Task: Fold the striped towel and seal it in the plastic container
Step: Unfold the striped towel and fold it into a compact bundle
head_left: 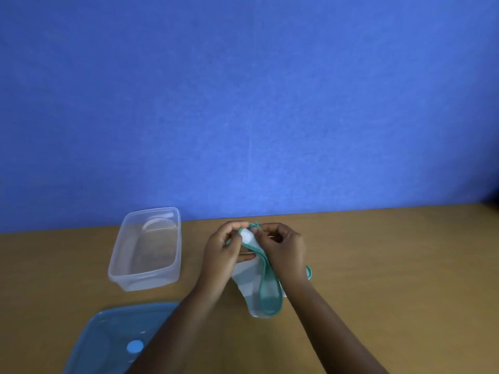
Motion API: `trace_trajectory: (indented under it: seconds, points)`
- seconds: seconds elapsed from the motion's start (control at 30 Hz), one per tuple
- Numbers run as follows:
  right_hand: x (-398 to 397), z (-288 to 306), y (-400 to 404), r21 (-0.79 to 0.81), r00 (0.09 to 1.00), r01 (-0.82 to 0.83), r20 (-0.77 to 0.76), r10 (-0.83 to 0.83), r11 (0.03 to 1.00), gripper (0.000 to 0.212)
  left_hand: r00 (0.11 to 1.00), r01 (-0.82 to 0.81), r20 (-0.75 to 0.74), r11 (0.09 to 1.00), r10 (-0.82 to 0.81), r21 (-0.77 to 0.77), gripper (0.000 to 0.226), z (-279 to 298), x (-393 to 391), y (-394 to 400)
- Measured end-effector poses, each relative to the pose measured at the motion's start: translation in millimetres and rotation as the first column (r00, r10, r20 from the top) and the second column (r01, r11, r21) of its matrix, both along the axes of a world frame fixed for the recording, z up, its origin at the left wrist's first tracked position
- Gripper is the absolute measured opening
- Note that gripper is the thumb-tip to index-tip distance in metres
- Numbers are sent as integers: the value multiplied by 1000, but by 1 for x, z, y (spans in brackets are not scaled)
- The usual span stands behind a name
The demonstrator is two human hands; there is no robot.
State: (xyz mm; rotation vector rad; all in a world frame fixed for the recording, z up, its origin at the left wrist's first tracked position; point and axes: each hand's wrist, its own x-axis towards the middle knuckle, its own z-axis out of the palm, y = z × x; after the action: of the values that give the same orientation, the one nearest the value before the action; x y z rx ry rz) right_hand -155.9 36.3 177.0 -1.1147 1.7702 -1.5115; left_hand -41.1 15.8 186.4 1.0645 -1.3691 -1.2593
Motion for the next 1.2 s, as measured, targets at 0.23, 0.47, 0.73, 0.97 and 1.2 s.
trace_trajectory:
  seconds: [0.23, 0.47, 0.73, 0.97, 1.2]
  points:
    - [-16, 10, -1, 39, 997, -59, 47, 57, 997, 10, 987, 86, 150, 986, -65, -140, 36, -1, 10, 0]
    - [-24, 30, 6, -27, 987, -158, -3, 158, 987, 12, 921, 103, 385, 916, 59, -387, 10, 5, 9, -6]
    - [-17, 32, 10, -52, 972, -209, -116, 202, 977, 10, 902, 112, 421, 888, 98, -447, 11, 10, 7, -12]
    - [-18, 35, 12, 46, 903, -344, -257, 344, 938, 10, 883, 118, 453, 875, 124, -469, 38, 11, 5, -16]
    - [-42, 38, 7, -88, 969, -168, -199, 147, 982, 18, 783, 228, 616, 879, 91, -419, 51, -15, 29, -29]
